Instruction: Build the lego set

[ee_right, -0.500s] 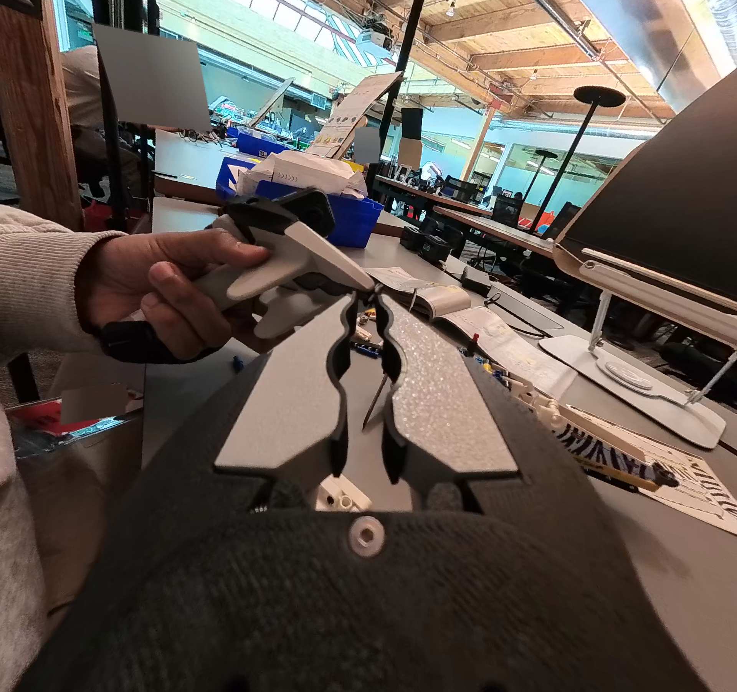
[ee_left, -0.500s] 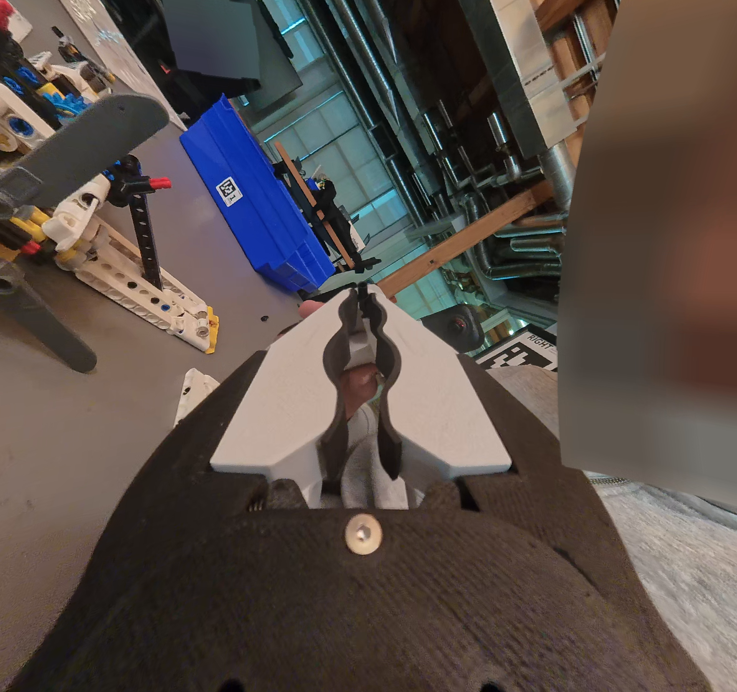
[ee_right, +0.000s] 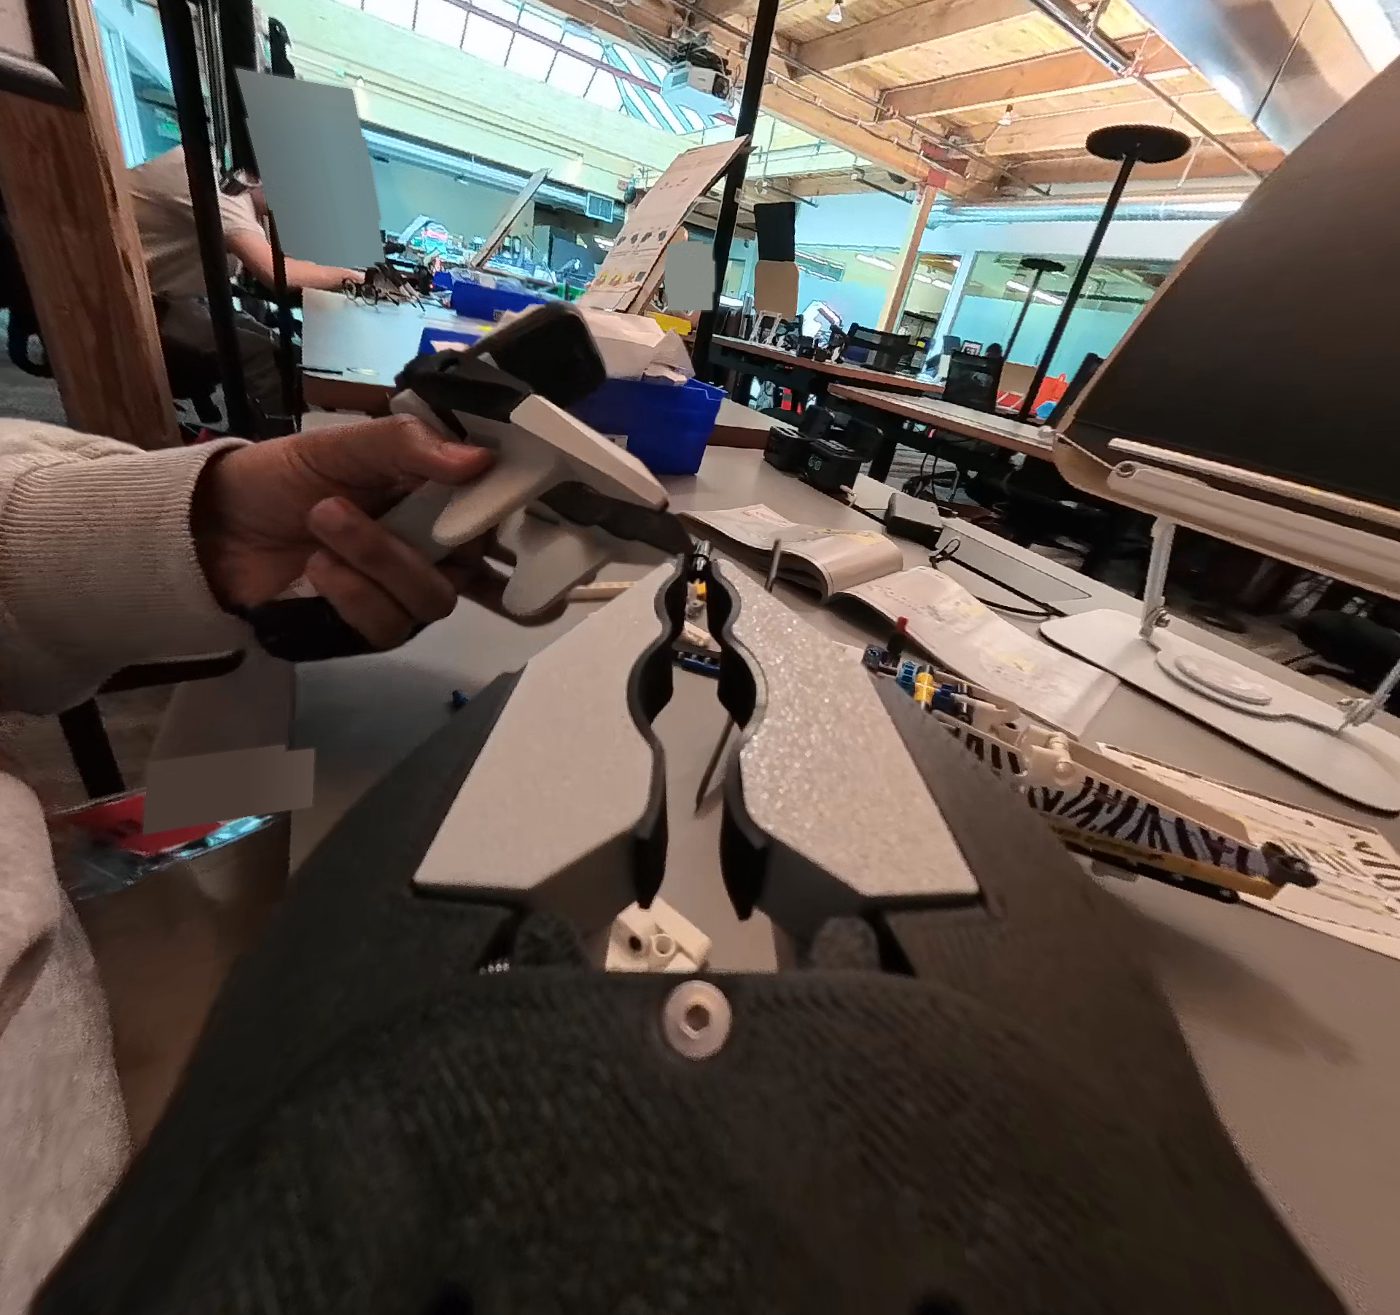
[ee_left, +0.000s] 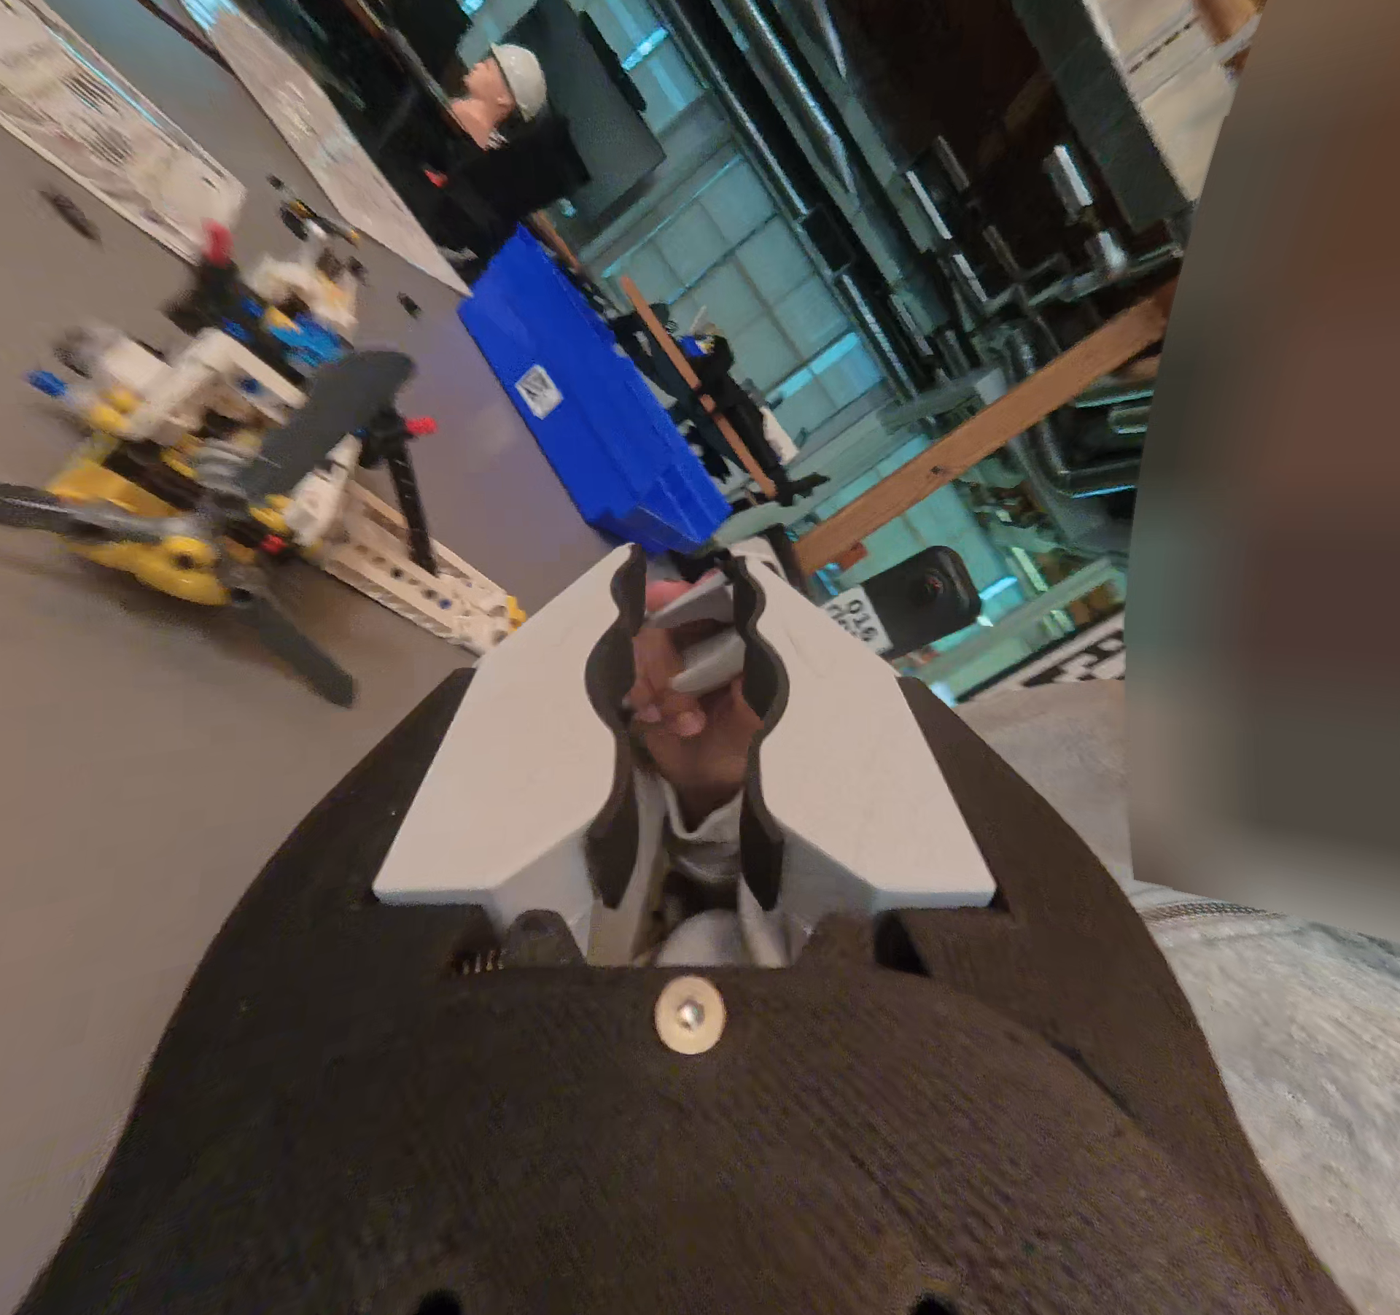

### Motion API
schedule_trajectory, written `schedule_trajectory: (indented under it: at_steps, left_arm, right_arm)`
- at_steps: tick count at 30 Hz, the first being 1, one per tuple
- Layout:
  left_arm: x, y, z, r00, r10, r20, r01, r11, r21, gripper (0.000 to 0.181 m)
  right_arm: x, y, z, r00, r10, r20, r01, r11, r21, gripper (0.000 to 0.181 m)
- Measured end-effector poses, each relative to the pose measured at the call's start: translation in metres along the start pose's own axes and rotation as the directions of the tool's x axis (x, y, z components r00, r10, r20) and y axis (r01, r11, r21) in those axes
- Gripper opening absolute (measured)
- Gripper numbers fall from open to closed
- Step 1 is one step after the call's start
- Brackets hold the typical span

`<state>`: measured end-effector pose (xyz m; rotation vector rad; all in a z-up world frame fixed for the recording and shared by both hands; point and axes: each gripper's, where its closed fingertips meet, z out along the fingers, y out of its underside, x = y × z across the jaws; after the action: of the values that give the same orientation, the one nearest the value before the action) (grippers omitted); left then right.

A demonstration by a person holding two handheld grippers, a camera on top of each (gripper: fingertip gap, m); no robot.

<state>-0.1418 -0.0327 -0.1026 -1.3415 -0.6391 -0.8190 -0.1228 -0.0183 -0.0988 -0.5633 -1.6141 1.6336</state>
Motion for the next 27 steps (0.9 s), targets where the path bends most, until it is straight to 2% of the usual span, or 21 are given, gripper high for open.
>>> schedule_trajectory:
  at_steps: [1,3,5,8,10,12,14,16,20,24,27]
  left_arm:
    - [-0.005,-0.008,-0.007,0.998,0.038,0.048,-0.039,0.999,0.014,0.02]
    - [-0.023,-0.025,-0.026,0.973,0.125,0.193,-0.134,0.991,0.03,0.02]
    - [-0.053,-0.044,-0.053,0.888,0.218,0.405,-0.24,0.971,0.005,0.018]
    - [-0.101,-0.067,-0.099,0.666,0.323,0.672,-0.339,0.934,-0.113,0.016]
    - [-0.128,-0.072,-0.122,0.509,0.405,0.76,-0.351,0.903,-0.246,0.016]
    - [-0.149,-0.072,-0.135,0.376,0.496,0.782,-0.333,0.86,-0.386,0.017]
    - [-0.156,-0.071,-0.132,0.346,0.556,0.756,-0.323,0.827,-0.461,0.016]
    - [-0.155,-0.076,-0.126,0.323,0.589,0.741,-0.348,0.802,-0.486,0.013]
    - [-0.153,-0.073,-0.112,0.349,0.626,0.698,-0.351,0.778,-0.522,0.009]
    - [-0.166,-0.068,-0.116,0.33,0.629,0.704,-0.262,0.778,-0.571,0.008]
    - [-0.171,-0.069,-0.118,0.331,0.608,0.722,-0.233,0.794,-0.561,0.01]
  right_arm:
    - [0.001,0.0,0.0,1.0,0.014,0.002,-0.014,1.0,0.003,0.002]
    - [0.002,0.0,-0.001,0.999,0.032,0.003,-0.032,0.999,0.008,0.003]
    - [0.002,0.0,0.0,0.999,0.037,0.005,-0.037,0.999,0.007,0.003]
    - [0.002,0.001,0.001,1.0,0.03,0.006,-0.03,1.0,0.003,0.003]
    - [0.001,0.001,0.001,1.0,0.026,0.005,-0.026,1.0,0.0,0.003]
    - [0.002,0.002,0.002,1.0,0.027,0.004,-0.027,1.0,-0.003,0.003]
    - [0.002,0.002,0.002,1.0,0.029,0.003,-0.029,1.0,-0.003,0.003]
    - [0.003,0.002,0.002,1.0,0.03,0.002,-0.03,1.0,-0.002,0.002]
    - [0.003,0.002,0.002,1.0,0.026,0.001,-0.026,1.0,-0.005,0.003]
    - [0.002,0.003,0.003,1.0,0.019,0.004,-0.019,1.0,-0.009,0.002]
    - [0.002,0.003,0.002,1.0,0.018,0.003,-0.018,1.0,-0.008,0.002]
